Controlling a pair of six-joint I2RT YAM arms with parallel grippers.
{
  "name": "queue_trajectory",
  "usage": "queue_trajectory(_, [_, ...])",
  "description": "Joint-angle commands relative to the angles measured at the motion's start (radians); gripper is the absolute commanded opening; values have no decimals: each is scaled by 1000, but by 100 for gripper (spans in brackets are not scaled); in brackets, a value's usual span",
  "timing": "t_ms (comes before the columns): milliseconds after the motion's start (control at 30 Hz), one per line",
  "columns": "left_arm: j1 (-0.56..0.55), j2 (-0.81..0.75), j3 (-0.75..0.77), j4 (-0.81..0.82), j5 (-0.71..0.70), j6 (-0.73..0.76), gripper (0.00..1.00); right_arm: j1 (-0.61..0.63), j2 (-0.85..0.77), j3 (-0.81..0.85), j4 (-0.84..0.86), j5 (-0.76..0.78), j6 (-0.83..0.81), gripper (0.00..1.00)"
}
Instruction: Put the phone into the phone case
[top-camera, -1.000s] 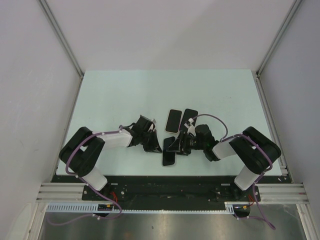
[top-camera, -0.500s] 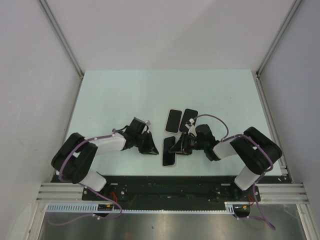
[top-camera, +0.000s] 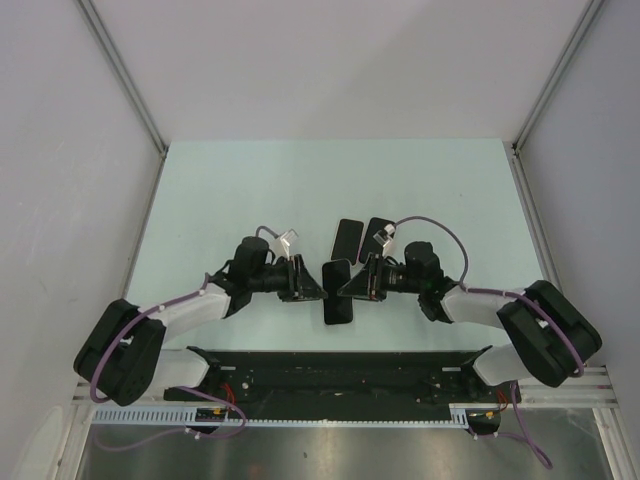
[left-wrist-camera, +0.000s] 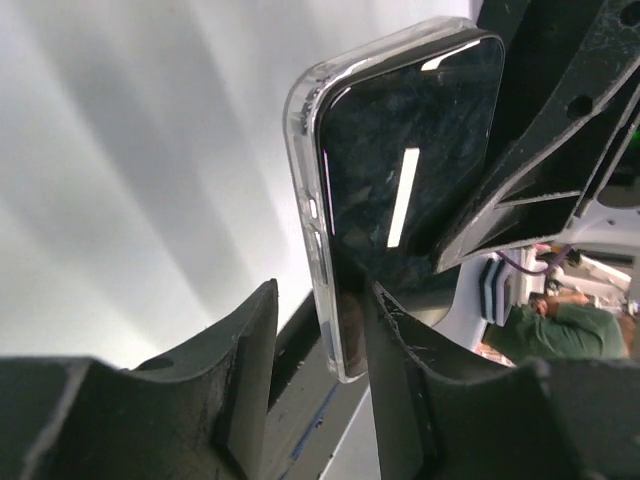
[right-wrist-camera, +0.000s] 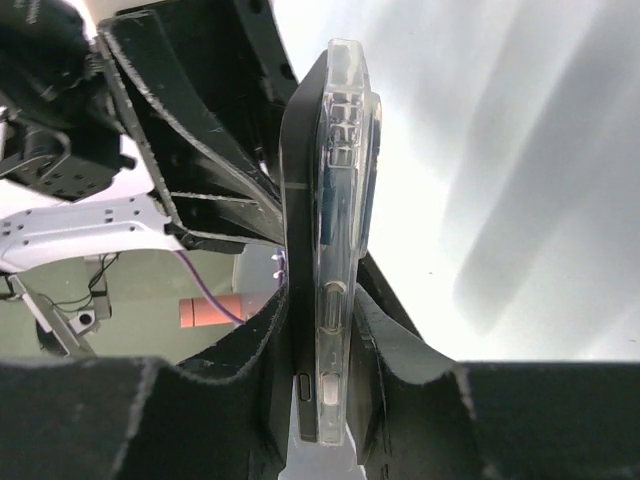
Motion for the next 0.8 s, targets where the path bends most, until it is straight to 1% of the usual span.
queue_trajectory(0, [4, -8, -39, 194, 126, -49, 44, 5, -88, 8, 62, -63, 51, 29])
queue_trajectory(100, [4, -8, -72, 353, 174, -129, 44, 11, -102, 8, 83, -79, 76, 30])
queue_trajectory(167, [2, -8, -83, 399, 190, -152, 43, 16, -101, 8, 99, -80, 82, 30])
queue_trajectory(267, [2, -20, -89, 418, 193, -163, 38, 25, -101, 8, 106, -74, 86, 31])
queue_trajectory(367, [2, -17, -91, 435, 207, -175, 29, 28, -92, 8, 119, -76, 97, 33])
queue_trajectory(400, [1, -15, -91, 442, 208, -180, 24, 28, -89, 8, 125, -77, 99, 35])
queue_trajectory(467, [1, -12, -94, 455, 218, -186, 19, 26, -90, 8, 126, -79, 97, 40])
queue_trajectory(500, [1, -11, -92, 456, 221, -188, 14, 25, -90, 8, 126, -77, 99, 42])
queue_trajectory(533, [1, -9, -91, 458, 225, -189, 12, 23, -96, 8, 126, -77, 100, 44])
queue_trajectory(600, [1, -5, -89, 467, 227, -197, 6, 14, -104, 8, 126, -76, 100, 46])
queue_trajectory(767, [1, 21, -95, 522, 262, -230, 1, -19, -153, 8, 122, -74, 100, 49])
